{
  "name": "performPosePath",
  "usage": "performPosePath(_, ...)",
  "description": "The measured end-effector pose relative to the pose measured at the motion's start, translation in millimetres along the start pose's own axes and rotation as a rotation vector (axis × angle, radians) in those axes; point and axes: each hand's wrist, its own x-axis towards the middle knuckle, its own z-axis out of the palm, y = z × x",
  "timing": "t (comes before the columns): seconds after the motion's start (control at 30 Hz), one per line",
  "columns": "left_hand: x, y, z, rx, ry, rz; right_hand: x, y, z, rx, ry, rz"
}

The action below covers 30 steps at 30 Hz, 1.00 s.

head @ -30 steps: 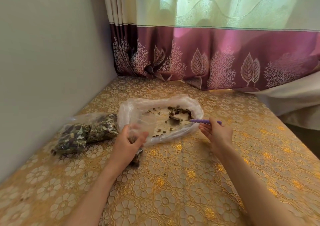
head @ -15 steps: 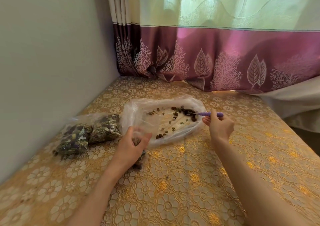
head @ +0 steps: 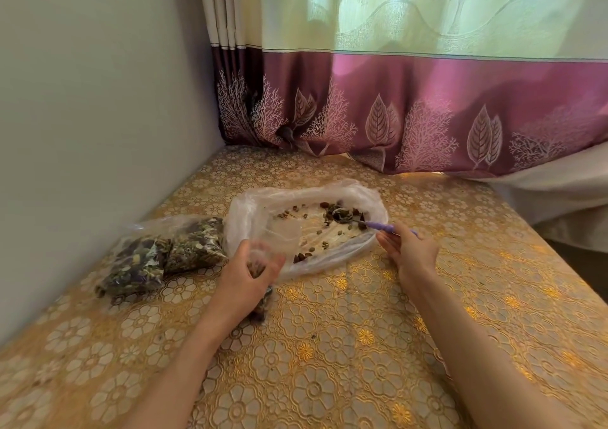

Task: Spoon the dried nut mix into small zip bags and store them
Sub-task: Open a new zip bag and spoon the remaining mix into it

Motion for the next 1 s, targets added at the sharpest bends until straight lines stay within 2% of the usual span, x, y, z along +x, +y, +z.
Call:
performPosePath(0.13, 0, 1, -1, 0.007, -0.016, 0.004, -8, -4, 0, -0.023, -0.024, -0.009)
performPosePath(0.3, 0, -1, -1, -0.087, -0.022, -0.016, -28, -21, 9, -0.059, -0.133, -0.096)
performPosePath(0.53, -1, 0, -1, -0.063, 0.002, -0.031, -59, -43, 22, -0.074, -0.408, -0.186)
performPosePath(0.7, -4, 3, -2, -0.087, 0.012, -0.043, -70, -45, 22, -0.191, -0.570, -0.255)
performPosePath(0.87, -4, 7, -1, -0.087, 0.010, -0.031, -67, -44, 18, -0.206, -0.603, -0.273)
performPosePath(1.0, -5, 6, -3, -0.088, -0.004, -0.025, -60, -42, 12, -0.166, -0.566, -0.274)
